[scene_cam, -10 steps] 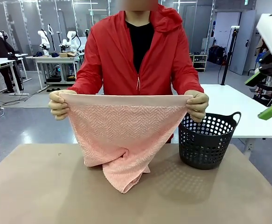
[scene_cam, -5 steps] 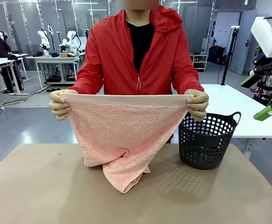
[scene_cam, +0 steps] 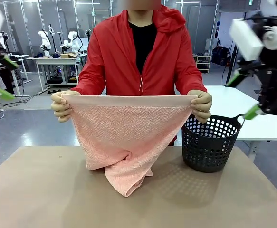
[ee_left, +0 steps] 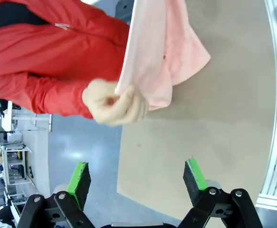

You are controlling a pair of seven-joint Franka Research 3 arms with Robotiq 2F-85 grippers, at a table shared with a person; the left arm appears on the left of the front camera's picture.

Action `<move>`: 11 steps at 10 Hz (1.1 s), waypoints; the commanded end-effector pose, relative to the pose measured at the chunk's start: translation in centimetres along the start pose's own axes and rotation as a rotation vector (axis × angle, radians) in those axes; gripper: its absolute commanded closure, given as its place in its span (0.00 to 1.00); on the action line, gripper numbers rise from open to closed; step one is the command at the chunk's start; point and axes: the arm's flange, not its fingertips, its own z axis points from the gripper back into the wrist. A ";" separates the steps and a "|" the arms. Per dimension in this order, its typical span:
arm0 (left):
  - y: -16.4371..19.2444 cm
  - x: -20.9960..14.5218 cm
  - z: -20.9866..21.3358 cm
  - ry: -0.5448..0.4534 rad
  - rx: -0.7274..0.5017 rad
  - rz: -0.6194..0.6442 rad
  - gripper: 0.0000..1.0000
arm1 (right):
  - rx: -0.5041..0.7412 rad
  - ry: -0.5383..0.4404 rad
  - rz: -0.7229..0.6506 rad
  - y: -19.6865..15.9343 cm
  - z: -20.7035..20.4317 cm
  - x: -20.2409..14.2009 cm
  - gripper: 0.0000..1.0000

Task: Fold the towel.
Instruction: Grab the top end of the 100 cm Hotel Towel extended by the human.

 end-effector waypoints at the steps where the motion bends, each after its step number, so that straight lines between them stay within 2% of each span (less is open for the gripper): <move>1: 1.9 3.3 -0.5 0.107 -0.039 0.018 0.00 | 0.009 0.044 -0.008 -3.1 0.0 2.0 0.00; 3: 2.7 7.2 -2.5 0.160 -0.091 -0.052 0.00 | 0.039 0.057 -0.006 -5.3 -1.6 4.4 0.00; 6: 5.0 11.0 -5.8 0.202 -0.148 -0.122 0.00 | 0.046 0.057 -0.018 -8.5 -4.1 7.8 0.00; 9: 6.7 13.1 -8.9 0.239 -0.217 -0.133 0.00 | 0.062 0.088 -0.014 -10.8 -6.6 9.6 0.00; 11: 7.4 13.3 -11.3 0.253 -0.257 -0.144 0.00 | 0.075 0.100 -0.029 -12.3 -9.0 9.6 0.00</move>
